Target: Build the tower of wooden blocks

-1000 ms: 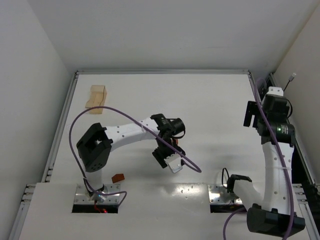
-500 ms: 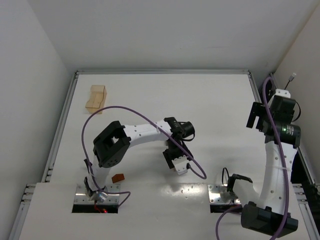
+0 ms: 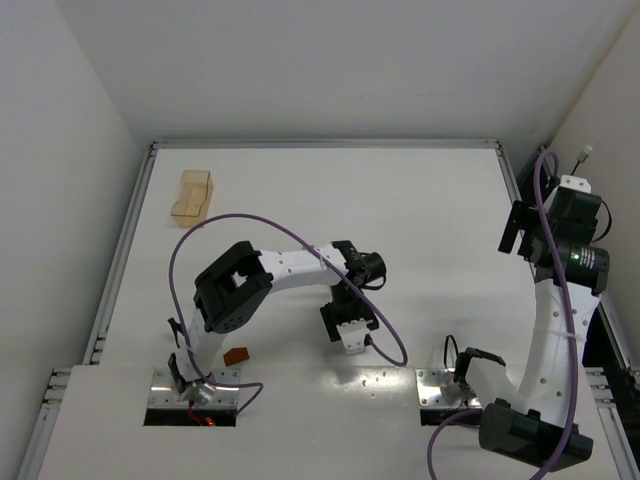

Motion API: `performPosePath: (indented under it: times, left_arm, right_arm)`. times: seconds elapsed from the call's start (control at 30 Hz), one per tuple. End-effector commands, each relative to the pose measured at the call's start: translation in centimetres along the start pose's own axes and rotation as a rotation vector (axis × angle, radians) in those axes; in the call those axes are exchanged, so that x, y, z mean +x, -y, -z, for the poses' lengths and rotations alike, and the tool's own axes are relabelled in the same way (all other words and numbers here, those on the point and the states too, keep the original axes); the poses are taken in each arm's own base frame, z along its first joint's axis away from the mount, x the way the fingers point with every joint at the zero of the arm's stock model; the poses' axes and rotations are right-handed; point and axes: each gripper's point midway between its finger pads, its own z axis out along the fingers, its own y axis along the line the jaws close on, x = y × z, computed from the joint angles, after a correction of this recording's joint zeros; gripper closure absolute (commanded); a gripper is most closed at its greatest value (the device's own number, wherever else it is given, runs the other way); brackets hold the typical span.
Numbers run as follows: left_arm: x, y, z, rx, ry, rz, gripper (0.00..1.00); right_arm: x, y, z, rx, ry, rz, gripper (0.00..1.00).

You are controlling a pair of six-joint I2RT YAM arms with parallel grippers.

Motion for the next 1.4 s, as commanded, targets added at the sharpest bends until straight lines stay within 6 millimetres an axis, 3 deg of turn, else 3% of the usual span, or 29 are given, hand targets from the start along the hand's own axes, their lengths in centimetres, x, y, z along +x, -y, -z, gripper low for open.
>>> performPosePath:
  times: [0.0,0.3,0.6,0.7,0.83,0.9,1.03,1.2,1.33,1.37]
  left_arm:
    - [0.1,0.2,-0.8,0.002,0.024,-0.005,0.43]
    - [1.1,-0.2,-2.0,-0.014,0.009,-0.015,0.44]
    - [3.3,0.3,-3.1,0.003,-0.029,-0.002,0.49]
    - [4.2,-0.1,-3.4,0.017,-0.034,0.047,0.58]
    - [4.6,-1.1,-3.3,-0.019,-0.042,0.164,1.0]
    - [4.2,-1.2,-3.4,-0.032,-0.021,0.218,1.0]
    - [3.0,-1.9,-1.0,-0.115,0.004,0.38,1.0]
    - [1.0,-1.7,2.3,-0.219,0.079,0.772,1.0]
    - [-1.1,-1.7,5.9,-0.373,0.163,1.011,1.0]
    - [-2.2,-2.1,8.0,-0.468,0.201,1.071,1.0]
  right_arm:
    - [-0.5,0.1,0.3,-0.003,0.015,-0.014,0.15]
    - [-0.1,0.2,-0.2,-0.011,-0.016,-0.028,0.15]
    - [-0.1,0.4,0.0,-0.017,-0.008,-0.042,0.15]
    - [0.1,0.4,0.0,-0.018,-0.017,-0.04,0.15]
    - [0.5,0.1,-0.2,-0.033,-0.028,-0.03,0.15]
    - [0.8,-0.8,-0.4,-0.082,-0.037,-0.03,0.15]
    - [0.5,-3.0,-1.0,-0.195,-0.01,-0.036,0.16]
    - [-0.5,-5.4,-1.1,-0.326,0.037,-0.046,0.21]
    - [-1.0,-6.3,-1.3,-0.374,0.061,-0.063,0.21]
    - [-0.9,-6.3,-1.6,-0.374,0.064,-0.062,0.23]
